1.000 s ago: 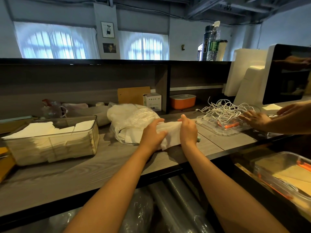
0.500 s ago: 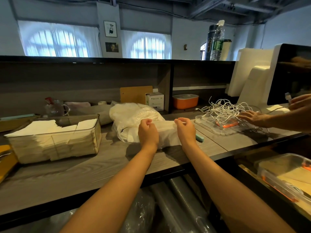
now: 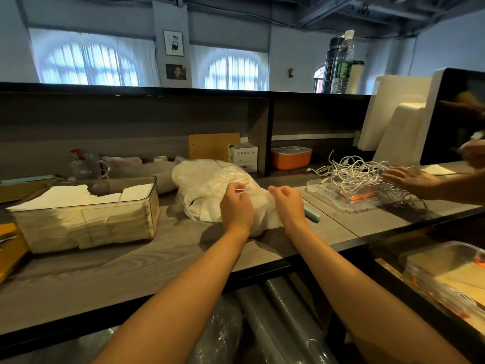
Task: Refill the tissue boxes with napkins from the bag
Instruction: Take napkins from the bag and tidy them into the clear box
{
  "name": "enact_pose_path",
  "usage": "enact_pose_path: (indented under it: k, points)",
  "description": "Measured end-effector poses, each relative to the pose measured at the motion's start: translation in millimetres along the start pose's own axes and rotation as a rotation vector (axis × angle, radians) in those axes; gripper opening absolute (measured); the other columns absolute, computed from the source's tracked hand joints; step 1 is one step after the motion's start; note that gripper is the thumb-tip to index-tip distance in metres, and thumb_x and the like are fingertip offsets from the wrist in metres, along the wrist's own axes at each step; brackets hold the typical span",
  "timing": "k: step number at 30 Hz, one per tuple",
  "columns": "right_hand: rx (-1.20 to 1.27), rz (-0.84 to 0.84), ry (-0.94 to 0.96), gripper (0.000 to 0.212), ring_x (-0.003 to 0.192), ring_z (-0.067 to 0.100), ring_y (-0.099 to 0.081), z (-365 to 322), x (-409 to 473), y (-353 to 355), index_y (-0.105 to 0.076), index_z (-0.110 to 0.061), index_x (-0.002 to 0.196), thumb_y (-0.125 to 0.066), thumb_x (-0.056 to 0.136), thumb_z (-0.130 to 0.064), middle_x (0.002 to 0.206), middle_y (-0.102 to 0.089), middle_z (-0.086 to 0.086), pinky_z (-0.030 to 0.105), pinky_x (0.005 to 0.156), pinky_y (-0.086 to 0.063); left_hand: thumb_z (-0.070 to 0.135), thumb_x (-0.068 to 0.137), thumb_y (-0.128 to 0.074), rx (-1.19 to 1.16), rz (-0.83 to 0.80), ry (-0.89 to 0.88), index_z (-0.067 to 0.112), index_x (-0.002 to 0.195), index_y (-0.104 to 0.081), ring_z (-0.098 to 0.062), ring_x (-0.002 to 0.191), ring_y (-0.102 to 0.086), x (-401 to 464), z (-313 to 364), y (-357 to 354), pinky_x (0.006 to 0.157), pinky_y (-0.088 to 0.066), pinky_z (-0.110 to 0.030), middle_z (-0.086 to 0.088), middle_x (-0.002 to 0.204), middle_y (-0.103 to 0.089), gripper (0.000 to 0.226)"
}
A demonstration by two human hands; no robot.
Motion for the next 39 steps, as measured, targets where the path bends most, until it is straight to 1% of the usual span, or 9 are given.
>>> enact_pose_path:
  k: [8,11,14,20,24,28,32,35,39]
  points:
    - [0.050,0.009,0.005,0.014,0.090,0.008,-0.054,-2,-2,0,-0.058,-0.019,0.107,-0.056,0.096,-0.027,0.103,-0.060,-0.001,0.023,0.069,-0.043,0.008,0.097,-0.044,0.024,-0.020,-0.037,0.011,0.120,-0.058,-0.013,0.102,-0.050,-1,1,-2,0.085,-0.038,-0.025,-0.002,0.116,-0.060,0.028]
    - [0.073,-0.003,-0.030,0.014,0.081,0.006,-0.051,0,-2,2,-0.058,-0.017,0.102,-0.054,0.097,-0.029,0.092,-0.059,-0.002,0.024,0.065,-0.041,0.015,0.100,-0.041,-0.009,-0.059,0.004,0.012,0.124,-0.057,-0.013,0.103,-0.048,-1,-1,-2,0.086,-0.036,-0.026,-0.001,0.118,-0.059,0.028]
    - [-0.036,-0.041,0.005,0.022,0.083,0.015,-0.058,-5,-2,-4,-0.062,-0.012,0.097,-0.056,0.095,-0.034,0.085,-0.062,0.000,0.031,0.073,-0.046,0.021,0.104,-0.040,0.106,-0.196,-0.098,0.012,0.115,-0.060,-0.015,0.098,-0.053,-8,5,-14,0.083,-0.038,-0.028,-0.001,0.108,-0.061,0.025]
    - [-0.196,0.184,0.129,0.029,0.087,0.014,-0.059,-8,-4,15,-0.067,-0.011,0.098,-0.061,0.094,-0.039,0.092,-0.066,0.001,0.026,0.065,-0.041,0.021,0.102,-0.042,0.119,-0.255,-0.168,0.003,0.090,-0.066,-0.022,0.082,-0.057,-8,9,-15,0.074,-0.043,-0.036,-0.009,0.087,-0.065,0.032]
    - [-0.301,0.479,0.030,0.030,0.082,0.017,-0.055,-10,-12,37,-0.064,-0.017,0.103,-0.057,0.095,-0.045,0.096,-0.066,0.003,0.029,0.067,-0.040,0.042,0.100,-0.044,0.026,-0.445,-0.188,0.012,0.109,-0.067,-0.017,0.099,-0.060,-18,13,-19,0.084,-0.046,-0.035,-0.002,0.105,-0.067,0.039]
    - [-0.353,0.535,0.047,0.031,0.079,0.019,-0.055,-13,-17,41,-0.062,-0.018,0.104,-0.055,0.095,-0.047,0.087,-0.060,-0.001,0.029,0.065,-0.037,0.048,0.091,-0.061,0.157,-0.614,-0.192,0.018,0.147,-0.040,-0.019,0.134,-0.042,-25,9,-28,0.097,-0.035,-0.026,-0.002,0.147,-0.044,0.066]
    - [-0.131,0.462,0.022,0.039,0.083,0.017,-0.056,-6,-10,41,-0.064,-0.014,0.103,-0.048,0.098,-0.049,0.088,-0.060,-0.002,0.032,0.071,-0.042,0.017,0.091,-0.065,0.190,-0.486,-0.167,0.016,0.142,-0.047,-0.022,0.127,-0.050,-15,5,-23,0.103,-0.042,-0.030,-0.007,0.144,-0.050,0.054]
    - [0.145,0.199,0.049,0.037,0.088,0.015,-0.056,-7,-5,26,-0.062,-0.008,0.111,-0.048,0.100,-0.040,0.094,-0.059,0.001,0.030,0.072,-0.044,0.010,0.092,-0.059,-0.119,-0.304,0.104,0.014,0.126,-0.060,-0.026,0.112,-0.058,-1,-5,-11,0.097,-0.052,-0.043,-0.013,0.127,-0.061,0.034]
    - [0.178,-0.162,-0.008,0.039,0.105,0.022,-0.058,-8,-6,0,-0.052,-0.012,0.130,-0.054,0.091,-0.012,0.120,-0.058,0.009,0.034,0.077,-0.057,0.014,0.094,-0.056,-0.333,-0.178,0.238,0.013,0.128,-0.063,-0.024,0.106,-0.062,4,-10,-2,0.086,-0.056,-0.036,-0.007,0.119,-0.066,0.035]
Point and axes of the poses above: each hand's wrist, its own x-axis towards the middle knuckle, its own y-axis out of the back of the hand, z = x × y, the point moved 5 cm from there along x, towards the middle knuckle
